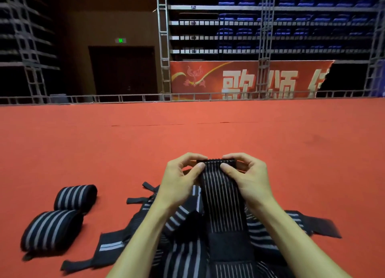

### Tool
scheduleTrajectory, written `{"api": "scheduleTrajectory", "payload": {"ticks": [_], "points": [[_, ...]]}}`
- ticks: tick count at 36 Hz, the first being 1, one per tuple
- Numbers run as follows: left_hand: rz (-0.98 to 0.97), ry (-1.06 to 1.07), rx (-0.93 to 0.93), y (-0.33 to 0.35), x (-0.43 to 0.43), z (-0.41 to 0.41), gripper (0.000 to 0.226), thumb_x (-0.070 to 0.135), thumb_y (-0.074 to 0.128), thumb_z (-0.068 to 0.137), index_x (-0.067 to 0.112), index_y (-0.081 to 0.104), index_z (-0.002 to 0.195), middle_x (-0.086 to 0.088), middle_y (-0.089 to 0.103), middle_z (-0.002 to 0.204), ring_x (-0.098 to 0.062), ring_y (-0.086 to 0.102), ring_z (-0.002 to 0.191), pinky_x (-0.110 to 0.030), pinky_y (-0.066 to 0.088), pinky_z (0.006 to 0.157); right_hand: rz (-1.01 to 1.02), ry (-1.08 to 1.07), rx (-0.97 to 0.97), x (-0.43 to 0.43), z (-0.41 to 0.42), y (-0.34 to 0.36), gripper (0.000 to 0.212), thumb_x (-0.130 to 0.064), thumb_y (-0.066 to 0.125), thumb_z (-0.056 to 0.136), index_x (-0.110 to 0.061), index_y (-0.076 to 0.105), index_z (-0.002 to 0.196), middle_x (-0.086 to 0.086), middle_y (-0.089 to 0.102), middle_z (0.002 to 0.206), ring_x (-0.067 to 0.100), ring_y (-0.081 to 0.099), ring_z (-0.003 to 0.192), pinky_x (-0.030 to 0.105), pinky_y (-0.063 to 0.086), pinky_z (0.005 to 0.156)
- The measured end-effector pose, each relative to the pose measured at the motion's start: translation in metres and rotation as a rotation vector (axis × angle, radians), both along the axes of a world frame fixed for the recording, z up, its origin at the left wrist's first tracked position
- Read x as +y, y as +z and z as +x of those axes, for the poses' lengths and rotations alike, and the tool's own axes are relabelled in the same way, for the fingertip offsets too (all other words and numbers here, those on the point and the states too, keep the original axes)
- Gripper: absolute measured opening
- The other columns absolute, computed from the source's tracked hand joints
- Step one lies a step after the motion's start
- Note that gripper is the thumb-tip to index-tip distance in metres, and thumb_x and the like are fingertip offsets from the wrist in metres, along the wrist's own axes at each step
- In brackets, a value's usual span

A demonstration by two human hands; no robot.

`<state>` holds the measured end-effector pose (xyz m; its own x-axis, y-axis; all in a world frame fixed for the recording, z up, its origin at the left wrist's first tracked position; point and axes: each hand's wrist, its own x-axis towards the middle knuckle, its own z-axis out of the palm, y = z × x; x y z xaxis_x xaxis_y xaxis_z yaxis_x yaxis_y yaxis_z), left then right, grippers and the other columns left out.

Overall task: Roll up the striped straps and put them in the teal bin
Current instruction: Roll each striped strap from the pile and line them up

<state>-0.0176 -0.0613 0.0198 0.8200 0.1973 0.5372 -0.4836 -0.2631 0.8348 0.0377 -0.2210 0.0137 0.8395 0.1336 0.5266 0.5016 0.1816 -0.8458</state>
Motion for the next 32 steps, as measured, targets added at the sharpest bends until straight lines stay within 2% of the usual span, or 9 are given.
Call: {"api": "scheduleTrajectory", "payload": {"ticks": [4,10,14,18,20,22,25,29,32], "points": [[0.048,0.014,-0.004,0.003,0.005,0.005,0.015,0.001,0.061,0.095,0.012,0.072,0.093,-0.002,0.072,0.084,-0.008,0.068,0.073,-0.024,0.058,0.067,0.036,0.019,0.027,0.005,0.006,-0.003,0.021,0.007,0.073,0.081,-0.014,0.073,0.081,0.0,0.076,0.079,0.009,0.07,0.075,0.019,0.054,0.068],[0.023,0.024,-0.014,0.004,0.006,0.007,0.013,0.0,0.063,0.093,0.008,0.072,0.094,-0.002,0.071,0.083,-0.01,0.069,0.07,-0.02,0.054,0.064,0.068,0.118,0.112,0.004,0.006,0.0,0.024,0.002,0.075,0.079,-0.022,0.077,0.077,0.01,0.076,0.087,0.021,0.071,0.08,0.033,0.057,0.07],[-0.041,0.016,-0.027,0.007,0.003,0.005,0.014,0.001,0.064,0.093,0.011,0.072,0.095,-0.008,0.074,0.088,-0.019,0.073,0.074,-0.028,0.058,0.071,0.105,0.212,0.142,0.001,0.0,0.011,0.007,-0.016,0.076,0.069,-0.02,0.076,0.075,0.007,0.074,0.08,0.018,0.068,0.071,0.028,0.057,0.061],[-0.062,0.044,-0.057,0.011,-0.002,0.002,0.01,0.005,0.071,0.088,0.015,0.074,0.087,-0.008,0.074,0.094,-0.02,0.073,0.082,-0.031,0.06,0.078,0.097,0.172,0.098,0.003,-0.003,0.015,0.008,-0.022,0.076,0.066,-0.018,0.072,0.071,0.007,0.073,0.076,0.017,0.067,0.07,0.028,0.058,0.064],[-0.105,0.032,-0.066,0.012,-0.006,0.0,0.006,0.006,0.072,0.087,0.011,0.075,0.084,-0.004,0.074,0.09,-0.015,0.071,0.08,-0.028,0.059,0.078,0.106,0.17,0.065,0.002,-0.004,0.017,0.005,-0.021,0.076,0.068,-0.019,0.073,0.071,0.009,0.074,0.08,0.019,0.069,0.074,0.031,0.059,0.071],[-0.169,0.016,-0.076,0.013,-0.007,0.001,0.008,0.006,0.071,0.087,0.007,0.075,0.079,-0.002,0.071,0.087,-0.013,0.068,0.081,-0.032,0.057,0.082,0.133,0.196,0.043,0.001,-0.006,0.019,0.004,-0.016,0.074,0.068,-0.018,0.073,0.071,0.011,0.076,0.084,0.02,0.071,0.078,0.034,0.06,0.076],[-0.245,-0.026,-0.068,0.013,-0.008,0.002,0.009,0.013,0.073,0.083,0.013,0.076,0.075,0.0,0.07,0.086,-0.016,0.066,0.083,-0.038,0.054,0.084,0.17,0.252,0.023,0.0,-0.008,0.022,0.01,-0.008,0.072,0.067,-0.018,0.072,0.068,0.009,0.076,0.088,0.018,0.072,0.081,0.029,0.06,0.074],[-0.319,-0.078,-0.008,0.013,-0.008,0.002,0.016,0.023,0.075,0.075,0.031,0.077,0.088,0.004,0.074,0.091,-0.018,0.07,0.091,-0.036,0.056,0.086,0.16,0.276,-0.022,-0.001,-0.01,0.025,0.018,-0.007,0.072,0.069,-0.024,0.075,0.074,0.009,0.076,0.094,0.019,0.072,0.084,0.03,0.059,0.074],[-0.321,-0.151,0.078,0.013,-0.006,-0.001,0.026,0.031,0.072,0.07,0.025,0.075,0.095,0.0,0.075,0.098,-0.019,0.071,0.095,-0.038,0.058,0.087,0.182,0.311,-0.012,-0.002,-0.011,0.026,0.021,-0.004,0.071,0.069,-0.022,0.073,0.079,0.01,0.076,0.096,0.021,0.072,0.084,0.033,0.06,0.075]]}}
